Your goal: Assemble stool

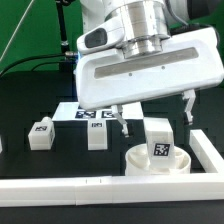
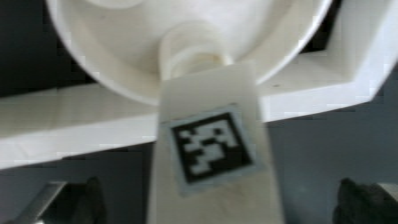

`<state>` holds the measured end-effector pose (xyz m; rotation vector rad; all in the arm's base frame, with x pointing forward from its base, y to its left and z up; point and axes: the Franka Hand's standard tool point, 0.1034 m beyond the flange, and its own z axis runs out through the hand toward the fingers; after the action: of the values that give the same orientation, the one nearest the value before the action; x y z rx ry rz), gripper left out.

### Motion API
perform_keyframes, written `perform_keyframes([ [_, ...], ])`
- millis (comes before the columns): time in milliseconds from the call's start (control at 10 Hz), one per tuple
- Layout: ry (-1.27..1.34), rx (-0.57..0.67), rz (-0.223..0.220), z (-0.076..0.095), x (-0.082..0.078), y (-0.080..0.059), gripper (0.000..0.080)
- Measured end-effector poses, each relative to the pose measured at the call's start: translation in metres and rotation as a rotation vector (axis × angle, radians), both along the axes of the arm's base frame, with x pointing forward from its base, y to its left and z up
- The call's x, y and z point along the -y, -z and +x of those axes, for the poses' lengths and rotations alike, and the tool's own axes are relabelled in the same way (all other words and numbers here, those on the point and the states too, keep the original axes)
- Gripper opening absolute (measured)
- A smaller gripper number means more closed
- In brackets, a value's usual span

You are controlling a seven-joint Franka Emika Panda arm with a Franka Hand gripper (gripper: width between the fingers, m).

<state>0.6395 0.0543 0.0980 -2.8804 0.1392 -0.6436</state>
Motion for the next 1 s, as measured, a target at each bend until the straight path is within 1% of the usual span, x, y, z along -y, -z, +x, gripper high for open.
perform_keyframes([
  [100,-0.02,-0.044,0.012,0.002,-0.001,-0.015,0.0649],
  [200,-0.043,-0.037,-0.005,0.007,0.0,-0.025,0.0649],
  [300,-0.068,-0.037,-0.018,0.007,-0.003,-0.027,0.0649],
  [500,0.033,-0.171,0.092,-0.002,-0.014,-0.022,0.0649],
  [600,-0.003,-0.239,0.1,-0.005,-0.016,-0.022,0.0649],
  [700,-0.023,-0.311,0.124,-0.007,-0.017,-0.023,0.0649],
  [800,-0.061,-0.35,0.125,-0.008,-0.016,-0.022,0.0649],
  [900,-0.169,-0.406,0.091,-0.011,-0.006,-0.018,0.0649],
  [1000,-0.233,-0.391,0.05,-0.004,0.001,-0.023,0.0649],
])
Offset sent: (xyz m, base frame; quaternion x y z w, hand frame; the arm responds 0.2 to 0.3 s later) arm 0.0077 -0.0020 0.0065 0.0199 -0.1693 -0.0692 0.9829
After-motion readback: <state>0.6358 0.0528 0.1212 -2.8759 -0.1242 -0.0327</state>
